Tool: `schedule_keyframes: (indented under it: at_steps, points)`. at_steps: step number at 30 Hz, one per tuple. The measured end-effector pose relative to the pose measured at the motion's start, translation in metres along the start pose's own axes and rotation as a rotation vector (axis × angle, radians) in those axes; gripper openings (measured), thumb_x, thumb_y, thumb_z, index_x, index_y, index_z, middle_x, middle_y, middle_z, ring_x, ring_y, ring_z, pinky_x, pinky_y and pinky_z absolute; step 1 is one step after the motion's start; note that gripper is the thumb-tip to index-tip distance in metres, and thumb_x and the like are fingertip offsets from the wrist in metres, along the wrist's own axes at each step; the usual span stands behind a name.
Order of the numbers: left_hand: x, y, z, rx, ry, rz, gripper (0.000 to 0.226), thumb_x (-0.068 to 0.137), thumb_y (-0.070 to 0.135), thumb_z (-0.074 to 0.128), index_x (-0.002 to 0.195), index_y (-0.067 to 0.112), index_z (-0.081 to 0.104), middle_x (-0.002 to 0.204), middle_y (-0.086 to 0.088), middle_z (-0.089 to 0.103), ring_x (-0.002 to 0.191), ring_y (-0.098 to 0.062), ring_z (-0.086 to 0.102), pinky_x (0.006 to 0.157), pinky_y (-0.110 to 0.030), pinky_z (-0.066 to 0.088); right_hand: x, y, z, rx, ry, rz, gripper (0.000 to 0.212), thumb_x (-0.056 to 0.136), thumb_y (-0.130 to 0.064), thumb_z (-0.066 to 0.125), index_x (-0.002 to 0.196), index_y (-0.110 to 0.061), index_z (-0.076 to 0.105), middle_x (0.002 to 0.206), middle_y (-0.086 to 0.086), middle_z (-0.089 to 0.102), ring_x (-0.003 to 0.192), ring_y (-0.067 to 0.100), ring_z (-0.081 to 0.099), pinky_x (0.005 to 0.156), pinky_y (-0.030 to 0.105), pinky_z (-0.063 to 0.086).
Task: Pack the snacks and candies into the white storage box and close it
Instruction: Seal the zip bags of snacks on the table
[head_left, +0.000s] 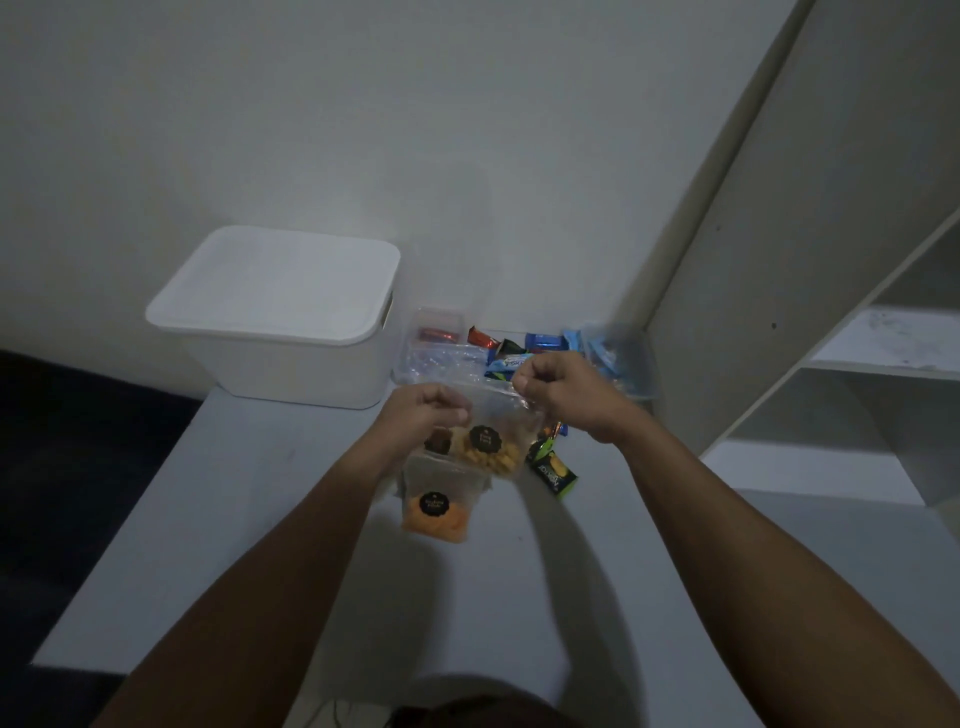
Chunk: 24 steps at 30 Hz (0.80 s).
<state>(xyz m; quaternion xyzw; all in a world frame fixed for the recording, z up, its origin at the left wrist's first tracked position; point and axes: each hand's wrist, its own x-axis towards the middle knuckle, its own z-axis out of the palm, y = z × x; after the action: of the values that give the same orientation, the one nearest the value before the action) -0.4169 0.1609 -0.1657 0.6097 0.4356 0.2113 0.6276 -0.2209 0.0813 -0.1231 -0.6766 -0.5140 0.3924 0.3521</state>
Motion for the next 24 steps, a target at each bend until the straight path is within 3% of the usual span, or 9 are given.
schedule_keyframes:
  at_steps: [3,6,8,10,13,16,18,21,24]
  points:
    - [-0.01,-0.021,-0.012,0.001,-0.035,-0.043,0.009,0.08,0.0,0.069,0.088,0.002,0.072,0.095,-0.023,0.071,0.085,-0.027,0.067,0.083,-0.041,0.055,0.001,0.003,0.013,-0.025,-0.039,0.028,0.024,0.096,-0.011,0.056,0.073,-0.008,0.062,0.066,0.005,0.059,0.056,0.009,0.058,0.052,0.025,0.05]
    - [-0.015,-0.029,-0.016,-0.077,0.028,-0.007,0.012,0.079,0.0,0.071,0.09,0.002,0.072,0.099,-0.025,0.07,0.088,-0.027,0.067,0.082,-0.036,0.056,0.002,0.003,0.024,-0.054,0.026,0.018,0.02,0.097,-0.013,0.055,0.08,-0.005,0.063,0.073,0.007,0.06,0.067,0.017,0.059,0.066,0.039,0.055]
    - [-0.017,-0.029,-0.015,-0.069,0.17,0.072,0.009,0.081,0.007,0.072,0.089,0.008,0.073,0.093,-0.015,0.073,0.086,-0.021,0.068,0.08,-0.029,0.055,0.006,-0.001,0.028,-0.071,0.108,-0.025,0.022,0.097,-0.015,0.055,0.076,-0.013,0.061,0.072,0.003,0.06,0.069,0.017,0.058,0.071,0.042,0.055]
    - [-0.02,-0.04,-0.012,0.06,0.424,0.18,0.012,0.085,0.022,0.069,0.089,0.011,0.073,0.088,-0.004,0.071,0.082,-0.013,0.065,0.076,-0.021,0.052,0.009,-0.004,0.028,-0.082,0.192,-0.052,0.021,0.097,-0.016,0.054,0.077,-0.013,0.061,0.071,0.004,0.06,0.069,0.018,0.058,0.07,0.04,0.053]
    - [-0.028,-0.073,-0.01,0.118,0.65,0.186,0.021,0.086,0.031,0.061,0.088,0.012,0.07,0.084,-0.002,0.068,0.086,-0.023,0.064,0.079,-0.033,0.051,0.01,-0.008,0.025,-0.113,0.214,-0.063,0.019,0.098,-0.017,0.053,0.082,-0.01,0.062,0.07,0.003,0.06,0.066,0.016,0.056,0.066,0.037,0.052]
    - [-0.02,-0.086,-0.012,0.078,0.538,0.026,0.007,0.085,0.012,0.064,0.09,0.01,0.069,0.082,-0.006,0.067,0.086,-0.028,0.066,0.08,-0.034,0.051,0.008,-0.007,0.029,-0.154,0.18,-0.061,0.022,0.098,-0.015,0.053,0.077,-0.017,0.059,0.068,0.0,0.058,0.06,0.011,0.054,0.059,0.026,0.048]
    - [-0.011,-0.086,-0.017,0.209,0.444,-0.042,0.008,0.082,0.008,0.063,0.086,0.009,0.069,0.085,-0.009,0.069,0.087,-0.028,0.066,0.083,-0.035,0.053,0.009,-0.007,0.033,-0.189,0.163,-0.063,0.024,0.097,-0.016,0.053,0.074,-0.019,0.057,0.068,-0.002,0.057,0.06,0.009,0.053,0.058,0.024,0.046]
    - [-0.007,-0.095,-0.027,0.569,0.275,-0.238,0.013,0.08,0.012,0.058,0.075,0.001,0.065,0.08,-0.015,0.068,0.082,-0.032,0.067,0.071,-0.033,0.054,0.012,-0.001,0.044,-0.17,0.099,-0.038,0.027,0.097,-0.014,0.054,0.071,-0.021,0.057,0.071,-0.002,0.058,0.066,0.011,0.057,0.066,0.033,0.054]
    - [-0.022,-0.103,-0.029,0.687,0.035,-0.493,0.012,0.076,0.011,0.063,0.07,-0.001,0.063,0.076,-0.018,0.07,0.066,-0.03,0.07,0.055,-0.033,0.056,0.015,0.007,0.057,-0.141,0.021,-0.002,0.026,0.098,-0.013,0.053,0.073,-0.02,0.058,0.073,0.002,0.061,0.072,0.02,0.063,0.073,0.044,0.059]
